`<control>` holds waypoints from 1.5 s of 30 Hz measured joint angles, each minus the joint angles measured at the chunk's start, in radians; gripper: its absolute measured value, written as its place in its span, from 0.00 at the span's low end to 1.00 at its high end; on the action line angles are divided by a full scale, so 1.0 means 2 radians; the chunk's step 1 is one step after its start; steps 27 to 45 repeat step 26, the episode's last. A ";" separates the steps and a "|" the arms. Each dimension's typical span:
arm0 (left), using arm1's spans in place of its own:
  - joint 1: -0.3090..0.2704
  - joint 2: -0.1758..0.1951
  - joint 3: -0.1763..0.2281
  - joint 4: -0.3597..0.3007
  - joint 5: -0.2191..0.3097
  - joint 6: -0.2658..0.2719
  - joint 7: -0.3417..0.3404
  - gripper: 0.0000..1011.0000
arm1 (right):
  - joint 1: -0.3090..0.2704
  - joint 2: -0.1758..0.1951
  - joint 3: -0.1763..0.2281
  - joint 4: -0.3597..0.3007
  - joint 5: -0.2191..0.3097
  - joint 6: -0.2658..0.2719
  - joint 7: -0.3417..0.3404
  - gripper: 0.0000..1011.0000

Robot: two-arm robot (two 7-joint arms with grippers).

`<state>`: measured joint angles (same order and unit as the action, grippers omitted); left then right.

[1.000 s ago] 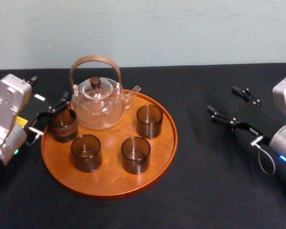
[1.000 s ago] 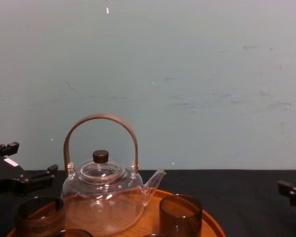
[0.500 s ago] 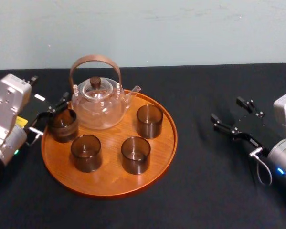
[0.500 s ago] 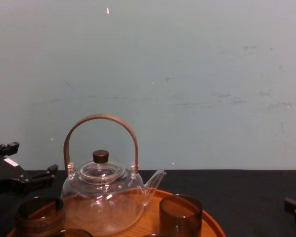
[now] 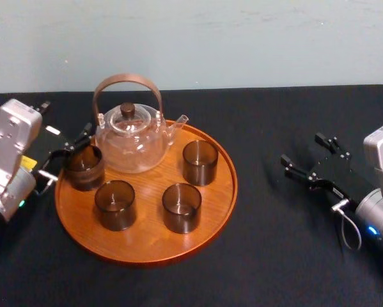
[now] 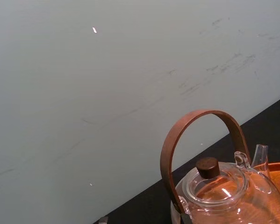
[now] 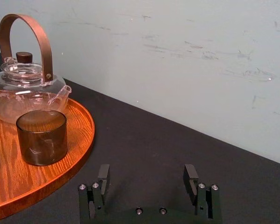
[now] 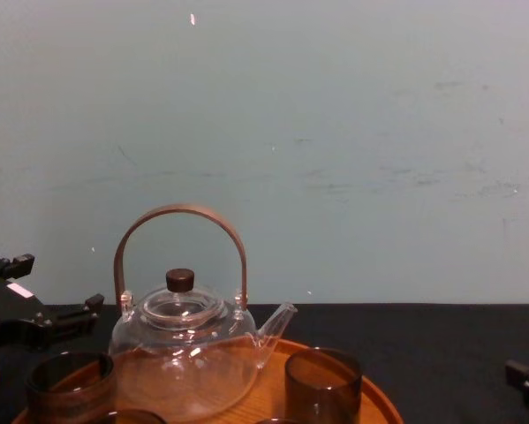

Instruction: Pick up the glass from the table and place it on the tray.

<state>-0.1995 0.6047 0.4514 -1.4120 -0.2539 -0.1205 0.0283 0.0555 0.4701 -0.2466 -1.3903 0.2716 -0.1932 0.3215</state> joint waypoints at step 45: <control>0.000 0.000 0.000 0.000 0.000 0.000 0.000 0.99 | 0.000 0.002 -0.002 -0.001 0.002 0.001 0.001 0.99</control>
